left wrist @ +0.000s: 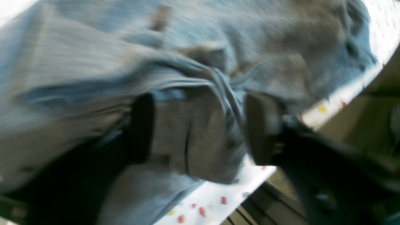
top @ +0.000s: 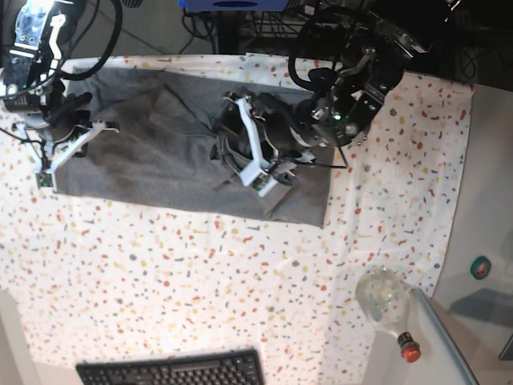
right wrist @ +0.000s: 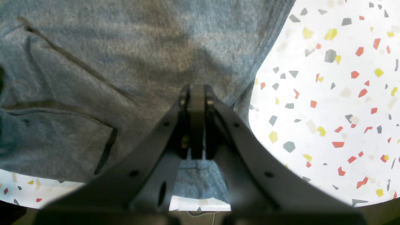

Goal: Layout the t-shirt on the table in an organized manner, then fold the t-shirt properly
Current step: 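Fold the strip's end with the left gripper toward the right gripper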

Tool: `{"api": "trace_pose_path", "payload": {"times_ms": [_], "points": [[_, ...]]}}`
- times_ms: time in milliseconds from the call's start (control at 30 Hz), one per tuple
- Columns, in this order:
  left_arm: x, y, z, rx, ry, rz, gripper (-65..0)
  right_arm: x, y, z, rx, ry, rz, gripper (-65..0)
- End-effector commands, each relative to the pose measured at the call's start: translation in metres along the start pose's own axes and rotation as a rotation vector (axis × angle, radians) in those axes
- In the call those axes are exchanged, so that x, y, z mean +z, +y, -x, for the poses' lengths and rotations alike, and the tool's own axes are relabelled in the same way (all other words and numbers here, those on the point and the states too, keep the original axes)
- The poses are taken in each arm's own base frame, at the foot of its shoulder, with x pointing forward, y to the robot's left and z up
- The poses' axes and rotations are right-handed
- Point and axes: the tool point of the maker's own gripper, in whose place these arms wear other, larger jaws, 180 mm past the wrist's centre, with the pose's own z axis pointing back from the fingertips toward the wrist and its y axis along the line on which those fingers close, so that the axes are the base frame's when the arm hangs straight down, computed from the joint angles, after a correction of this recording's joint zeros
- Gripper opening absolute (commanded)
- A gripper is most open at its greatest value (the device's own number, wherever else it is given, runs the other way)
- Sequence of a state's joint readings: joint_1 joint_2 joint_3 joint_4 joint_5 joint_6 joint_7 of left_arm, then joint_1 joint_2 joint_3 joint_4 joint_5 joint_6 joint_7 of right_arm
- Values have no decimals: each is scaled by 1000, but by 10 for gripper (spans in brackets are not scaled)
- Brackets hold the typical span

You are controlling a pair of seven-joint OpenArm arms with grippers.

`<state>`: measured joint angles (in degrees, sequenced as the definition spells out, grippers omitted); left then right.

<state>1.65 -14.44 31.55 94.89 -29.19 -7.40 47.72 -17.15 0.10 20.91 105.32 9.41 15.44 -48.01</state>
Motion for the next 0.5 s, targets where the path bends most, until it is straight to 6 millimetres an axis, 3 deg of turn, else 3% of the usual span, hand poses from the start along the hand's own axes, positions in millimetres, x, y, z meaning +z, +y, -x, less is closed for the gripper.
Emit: {"api": "trace_pose_path", "payload": {"times_ms": [0, 67, 133, 267, 400, 467], "points": [[-3, -16, -15, -31, -32, 48, -142, 3, -2, -12, 3, -41, 5, -650], [-10, -33, -12, -87, -3, 88, -133, 3, -1, -12, 3, -42, 2, -650], [-7, -34, -19, -92, -25, 89, -133, 3, -1, -12, 3, -42, 2, -650], [33, -7, -45, -27, -164, 10, -173, 3, -2, -12, 5, -42, 5, -650], [78, 44, -46, 79, -256, -147, -388, 3, -2, -12, 5, -40, 5, -650], [89, 81, -33, 154, -253, -240, -558, 3, -2, -12, 5, -40, 5, -650]]}}
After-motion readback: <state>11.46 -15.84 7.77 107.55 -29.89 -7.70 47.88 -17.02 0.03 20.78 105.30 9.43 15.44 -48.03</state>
